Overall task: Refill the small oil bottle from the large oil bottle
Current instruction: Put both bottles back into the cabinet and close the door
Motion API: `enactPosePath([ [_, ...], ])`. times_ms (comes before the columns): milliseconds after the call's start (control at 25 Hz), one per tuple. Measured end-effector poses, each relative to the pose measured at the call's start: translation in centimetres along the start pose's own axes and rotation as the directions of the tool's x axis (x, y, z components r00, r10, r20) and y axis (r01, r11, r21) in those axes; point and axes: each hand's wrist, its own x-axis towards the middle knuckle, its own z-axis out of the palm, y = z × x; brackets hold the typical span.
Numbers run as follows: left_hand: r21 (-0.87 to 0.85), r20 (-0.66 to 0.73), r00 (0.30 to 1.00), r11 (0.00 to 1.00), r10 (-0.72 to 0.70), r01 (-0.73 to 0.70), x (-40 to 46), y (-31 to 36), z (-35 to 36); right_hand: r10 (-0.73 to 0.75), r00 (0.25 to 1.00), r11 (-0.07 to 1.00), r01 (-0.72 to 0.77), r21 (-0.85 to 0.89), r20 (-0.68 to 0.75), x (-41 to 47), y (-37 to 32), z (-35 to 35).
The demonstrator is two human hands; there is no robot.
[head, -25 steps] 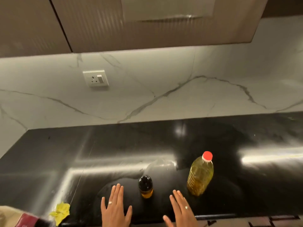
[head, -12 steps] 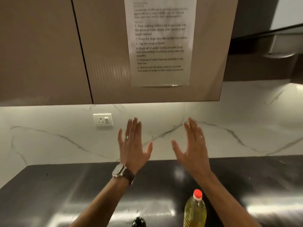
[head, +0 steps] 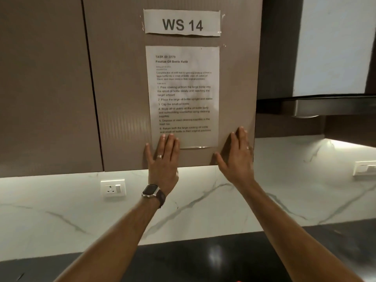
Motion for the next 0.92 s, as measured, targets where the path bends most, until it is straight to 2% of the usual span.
enactPosePath([
  [200,0.146,-0.079,0.991,0.985,0.108,-0.096,1.2,-1.5,0.2,-0.017,0.995,0.998,0.023,-0.065,0.103,-0.2,1.0,-0.5],
  [400,0.169,-0.160,0.977,0.979,0.143,-0.116,0.5,-1.7,0.1,0.108,0.994,0.959,-0.106,0.263,0.006,-1.2,1.5,-3.1],
  [520,0.152,-0.244,0.959,0.982,0.144,-0.108,-0.5,-1.5,-0.5,0.148,0.986,0.906,-0.105,0.410,-0.075,-3.1,1.1,-5.8],
  [640,0.052,-0.302,0.948,0.995,0.102,-0.091,-2.0,-1.7,-1.8,0.203,0.972,0.816,-0.103,0.568,-0.115,-5.8,0.1,-9.8],
  [760,-0.177,-0.311,0.950,0.983,-0.016,-0.042,-3.7,-0.9,-3.5,0.171,0.973,0.771,-0.035,0.636,-0.155,-9.2,-1.1,-13.6],
  [840,-0.354,-0.287,0.946,0.935,-0.147,0.038,-5.1,0.0,-4.7,0.155,0.969,0.722,0.023,0.692,-0.194,-11.7,-2.5,-15.8],
  [920,-0.535,-0.254,0.924,0.837,-0.287,0.113,-6.2,0.8,-6.1,0.137,0.962,0.661,0.088,0.745,-0.235,-14.1,-4.4,-17.7],
])
